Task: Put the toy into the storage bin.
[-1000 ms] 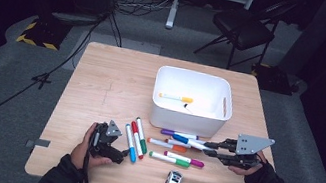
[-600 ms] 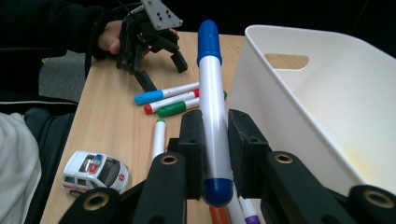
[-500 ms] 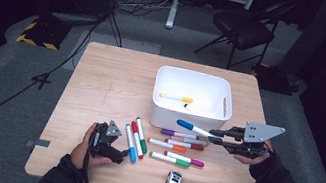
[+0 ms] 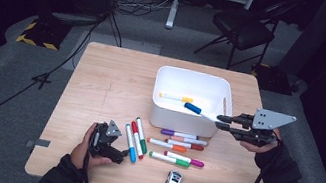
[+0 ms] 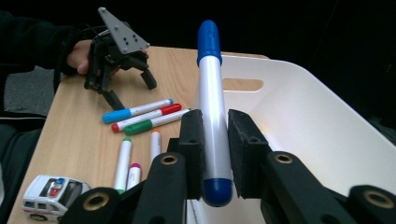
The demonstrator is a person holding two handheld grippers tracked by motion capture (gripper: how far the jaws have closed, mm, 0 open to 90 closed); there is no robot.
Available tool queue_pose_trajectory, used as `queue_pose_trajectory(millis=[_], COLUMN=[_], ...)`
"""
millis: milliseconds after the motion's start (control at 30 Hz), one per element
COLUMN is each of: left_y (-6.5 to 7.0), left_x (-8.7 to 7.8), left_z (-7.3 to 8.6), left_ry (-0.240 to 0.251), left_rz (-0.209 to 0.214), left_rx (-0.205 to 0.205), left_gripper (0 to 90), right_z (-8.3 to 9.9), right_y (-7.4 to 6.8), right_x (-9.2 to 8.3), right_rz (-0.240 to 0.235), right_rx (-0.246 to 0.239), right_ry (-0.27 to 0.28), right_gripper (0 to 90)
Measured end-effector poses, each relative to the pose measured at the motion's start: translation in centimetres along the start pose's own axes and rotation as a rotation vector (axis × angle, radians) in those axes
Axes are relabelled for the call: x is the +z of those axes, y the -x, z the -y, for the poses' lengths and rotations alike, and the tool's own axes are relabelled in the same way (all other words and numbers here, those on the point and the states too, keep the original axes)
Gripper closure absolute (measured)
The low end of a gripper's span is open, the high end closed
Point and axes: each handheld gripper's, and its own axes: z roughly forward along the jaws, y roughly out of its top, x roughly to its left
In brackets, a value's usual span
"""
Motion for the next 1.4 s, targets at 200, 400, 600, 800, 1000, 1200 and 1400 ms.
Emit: queue_pose_trajectory(millis=[200, 400, 600, 800, 1000, 1200, 1400], left_y=[0.0, 0.0, 0.0, 0.0, 0.0, 0.0, 0.0], left_x=[0.0, 0.0, 0.0, 0.0, 0.0, 0.0, 0.0], left_z=[0.0, 0.0, 0.0, 0.0, 0.0, 0.0, 0.0], left_ry=[0.000, 0.000, 0.000, 0.000, 0.002, 0.001, 0.000], left_rz=[0.000, 0.000, 0.000, 0.000, -0.002, -0.002, 0.000], left_rx=[0.000, 0.000, 0.000, 0.000, 0.000, 0.001, 0.000], left_gripper=[0.7, 0.7, 0.7, 0.7, 0.7, 0.7, 0.7], right_z=[-0.1, -0.3, -0.4, -0.4, -0.3, -0.3, 0.0], right_y=[1.1, 2.1, 3.2, 4.0, 4.6, 5.2, 5.7], right_x=[0.0, 0.4, 0.7, 1.3, 2.0, 2.9, 3.7], right_rz=[0.027, 0.049, 0.066, 0.080, 0.095, 0.097, 0.099], right_rx=[0.014, 0.022, 0.039, 0.054, 0.064, 0.072, 0.085], right_ry=[-0.007, -0.010, -0.019, -0.044, -0.047, -0.075, -0.094], right_gripper=[76.6, 76.6, 76.6, 76.6, 76.6, 76.6, 76.6])
